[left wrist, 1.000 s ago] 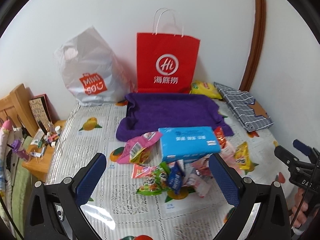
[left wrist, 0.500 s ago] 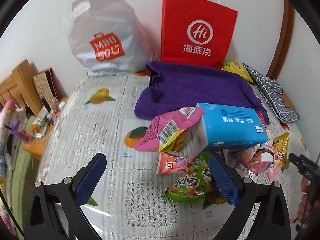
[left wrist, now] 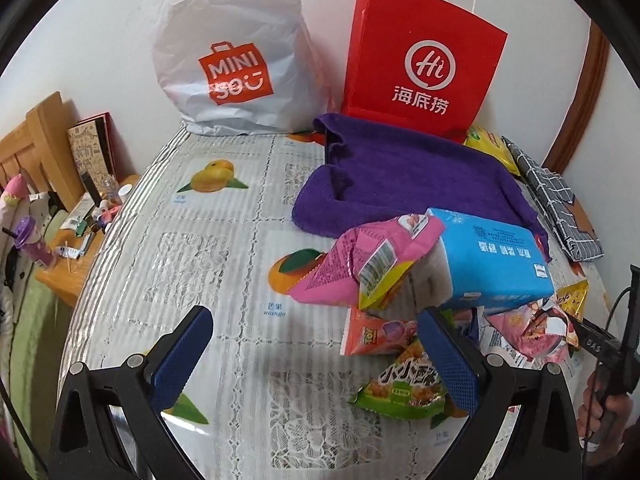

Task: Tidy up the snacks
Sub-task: 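Grasp the pink snack bag with the left tool while the right tool grasps the yellow snack bag, then carry the pink bag toward the purple towel while the right tool lowers the yellow bag onto it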

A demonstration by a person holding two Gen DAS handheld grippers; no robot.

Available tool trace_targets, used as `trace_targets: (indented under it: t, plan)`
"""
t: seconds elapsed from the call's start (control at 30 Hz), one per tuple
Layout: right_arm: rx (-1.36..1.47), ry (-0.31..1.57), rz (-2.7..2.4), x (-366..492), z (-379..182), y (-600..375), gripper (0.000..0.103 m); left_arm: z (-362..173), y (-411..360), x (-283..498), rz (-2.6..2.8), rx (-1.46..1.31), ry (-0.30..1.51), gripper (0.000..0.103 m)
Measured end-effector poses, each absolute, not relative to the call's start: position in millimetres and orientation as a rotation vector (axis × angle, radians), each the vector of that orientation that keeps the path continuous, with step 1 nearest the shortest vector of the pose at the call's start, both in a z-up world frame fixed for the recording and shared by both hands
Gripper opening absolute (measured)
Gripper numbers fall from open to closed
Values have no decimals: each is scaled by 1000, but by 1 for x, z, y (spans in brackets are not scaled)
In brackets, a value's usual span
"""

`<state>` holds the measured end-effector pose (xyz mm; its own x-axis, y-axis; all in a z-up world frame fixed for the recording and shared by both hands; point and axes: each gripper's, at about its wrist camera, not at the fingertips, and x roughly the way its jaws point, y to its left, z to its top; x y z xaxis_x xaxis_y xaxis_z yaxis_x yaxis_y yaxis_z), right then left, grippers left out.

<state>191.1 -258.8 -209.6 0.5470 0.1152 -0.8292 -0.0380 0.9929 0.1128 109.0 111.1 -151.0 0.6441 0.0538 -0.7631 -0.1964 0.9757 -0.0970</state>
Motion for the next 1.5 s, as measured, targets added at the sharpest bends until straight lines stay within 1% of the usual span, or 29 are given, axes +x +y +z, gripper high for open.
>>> trace_targets:
  t: [0.03,0.13,0.3,0.5,0.7,0.77,0.8,0.83,0.87,0.93,0.97,1.07,1.33,1.5]
  plan:
    - [77,984,84,191,-210,-259,57,-150,110,111,142,-170,856,102]
    - [82,991,86,193,-208,-260,50,-151,107,121,138,-162,859,102]
    - [59,976,90,187,-203,-261,49,-156,98,141,126,-127,886,102]
    - [38,942,88,176,-192,-265,49,-173,90,168,105,-88,958,102]
    - [33,935,100,171,-191,-267,49,-186,79,191,102,4,1003,101]
    - [29,932,101,170,-190,-266,49,-190,76,195,90,11,1015,91]
    - [30,929,101,168,-189,-267,49,-191,75,195,85,11,1016,88]
    - [31,928,101,167,-188,-267,49,-192,75,196,74,6,1018,78]
    - [30,925,99,166,-187,-267,49,-192,75,196,52,-6,1022,63]
    - [25,919,91,163,-185,-267,49,-190,76,193,53,-6,1020,55]
    - [22,917,86,161,-183,-267,49,-188,75,191,55,9,1013,52]
    - [29,904,85,155,-179,-266,49,-181,76,183,32,22,998,51]
    - [24,860,96,133,-159,-257,49,-144,89,148,39,-17,926,50]
    - [12,819,108,117,-143,-251,49,-130,88,120,0,-57,905,50]
